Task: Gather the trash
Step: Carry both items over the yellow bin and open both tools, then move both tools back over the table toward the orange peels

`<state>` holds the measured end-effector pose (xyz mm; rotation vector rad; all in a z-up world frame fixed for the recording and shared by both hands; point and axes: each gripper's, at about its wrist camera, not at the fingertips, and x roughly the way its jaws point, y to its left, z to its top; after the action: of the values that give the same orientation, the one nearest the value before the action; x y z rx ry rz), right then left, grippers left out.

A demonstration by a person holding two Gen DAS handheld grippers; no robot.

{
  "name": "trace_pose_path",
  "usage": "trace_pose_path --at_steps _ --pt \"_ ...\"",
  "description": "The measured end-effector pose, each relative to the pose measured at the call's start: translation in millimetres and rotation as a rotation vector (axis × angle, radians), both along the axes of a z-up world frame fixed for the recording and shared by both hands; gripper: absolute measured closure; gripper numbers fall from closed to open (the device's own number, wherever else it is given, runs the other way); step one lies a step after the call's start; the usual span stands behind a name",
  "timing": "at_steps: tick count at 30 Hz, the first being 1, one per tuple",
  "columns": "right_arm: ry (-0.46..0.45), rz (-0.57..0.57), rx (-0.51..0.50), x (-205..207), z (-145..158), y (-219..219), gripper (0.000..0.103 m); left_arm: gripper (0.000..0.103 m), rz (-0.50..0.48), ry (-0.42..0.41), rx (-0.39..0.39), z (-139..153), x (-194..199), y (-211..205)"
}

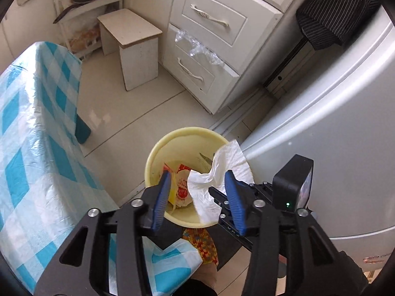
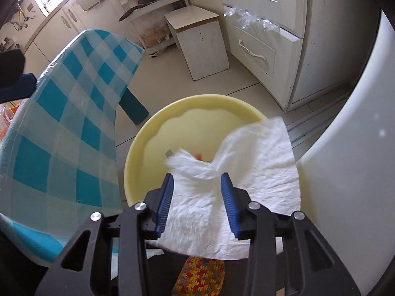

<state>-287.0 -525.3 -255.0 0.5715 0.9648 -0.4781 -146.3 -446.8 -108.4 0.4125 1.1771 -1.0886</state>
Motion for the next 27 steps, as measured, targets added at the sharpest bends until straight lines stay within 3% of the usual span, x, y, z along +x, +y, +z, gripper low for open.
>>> trace_pose_path --at_steps 4,10,14,22,27 --pt "-0.034 -0.028 0.011 -14 12 7 0.059 0.05 0.035 -0.026 -0.029 16 -2 22" --pt "-0.092 -0.064 0.029 -42 34 26 0.048 0.029 0.099 -0.18 -0.067 49 -8 80" --pt "-0.107 -0.044 0.013 -56 53 46 0.046 0.024 0.166 -0.248 -0.093 74 0 130" --pt "-0.231 0.032 -0.084 -45 131 84 0.046 0.018 0.427 -0.388 -0.127 122 36 273" --pt "-0.311 0.188 -0.134 -7 177 134 0.045 0.018 0.612 -0.341 -0.091 114 74 374"
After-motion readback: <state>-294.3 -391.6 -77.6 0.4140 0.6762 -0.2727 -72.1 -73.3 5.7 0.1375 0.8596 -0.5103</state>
